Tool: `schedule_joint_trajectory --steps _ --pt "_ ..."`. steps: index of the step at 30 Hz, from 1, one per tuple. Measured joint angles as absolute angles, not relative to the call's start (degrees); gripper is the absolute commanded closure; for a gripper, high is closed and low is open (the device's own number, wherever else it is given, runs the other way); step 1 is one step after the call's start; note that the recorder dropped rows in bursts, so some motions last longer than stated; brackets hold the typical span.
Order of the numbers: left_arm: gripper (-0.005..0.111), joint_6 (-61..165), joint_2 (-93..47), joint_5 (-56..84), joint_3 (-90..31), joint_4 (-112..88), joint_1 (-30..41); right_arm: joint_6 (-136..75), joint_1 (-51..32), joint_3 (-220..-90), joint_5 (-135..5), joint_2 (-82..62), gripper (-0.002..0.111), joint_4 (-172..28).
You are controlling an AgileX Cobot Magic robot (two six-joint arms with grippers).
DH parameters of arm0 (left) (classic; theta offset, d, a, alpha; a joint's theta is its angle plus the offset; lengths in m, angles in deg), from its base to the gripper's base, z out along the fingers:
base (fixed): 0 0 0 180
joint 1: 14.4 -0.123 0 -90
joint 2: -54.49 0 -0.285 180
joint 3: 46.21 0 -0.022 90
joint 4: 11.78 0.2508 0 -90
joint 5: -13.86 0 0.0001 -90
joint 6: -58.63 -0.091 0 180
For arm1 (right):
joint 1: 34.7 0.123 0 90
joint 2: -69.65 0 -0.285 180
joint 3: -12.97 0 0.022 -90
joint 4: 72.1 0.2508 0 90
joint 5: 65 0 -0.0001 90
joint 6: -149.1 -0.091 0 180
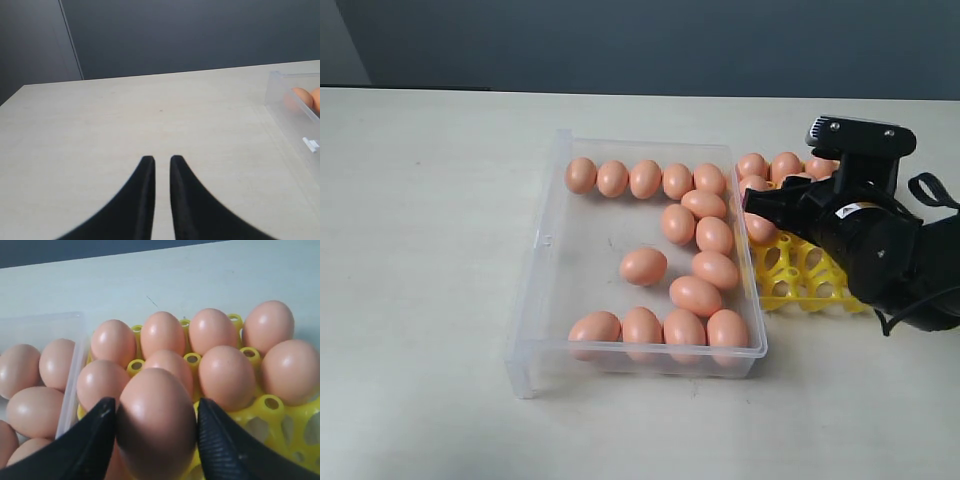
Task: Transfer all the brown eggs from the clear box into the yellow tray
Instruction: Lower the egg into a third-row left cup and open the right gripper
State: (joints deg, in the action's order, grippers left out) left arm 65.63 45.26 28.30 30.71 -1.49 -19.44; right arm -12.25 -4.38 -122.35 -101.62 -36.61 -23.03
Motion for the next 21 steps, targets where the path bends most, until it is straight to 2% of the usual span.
schedule_joint_trajectory --steps 5,13,21 --pt "0.095 65.63 45.26 28.3 30.71 -1.49 -19.44 -11.73 -5.14 -122.44 -101.49 -36.61 0.107 -22.41" --pt "0.095 65.63 45.26 28.3 30.71 -1.49 -19.44 -11.38 -6.42 -122.44 -98.87 -36.61 0.071 -23.99" --pt "0.095 65.63 45.26 28.3 30.71 -1.49 -19.44 -11.28 -6.42 -122.44 -99.04 -36.61 0.056 -24.93"
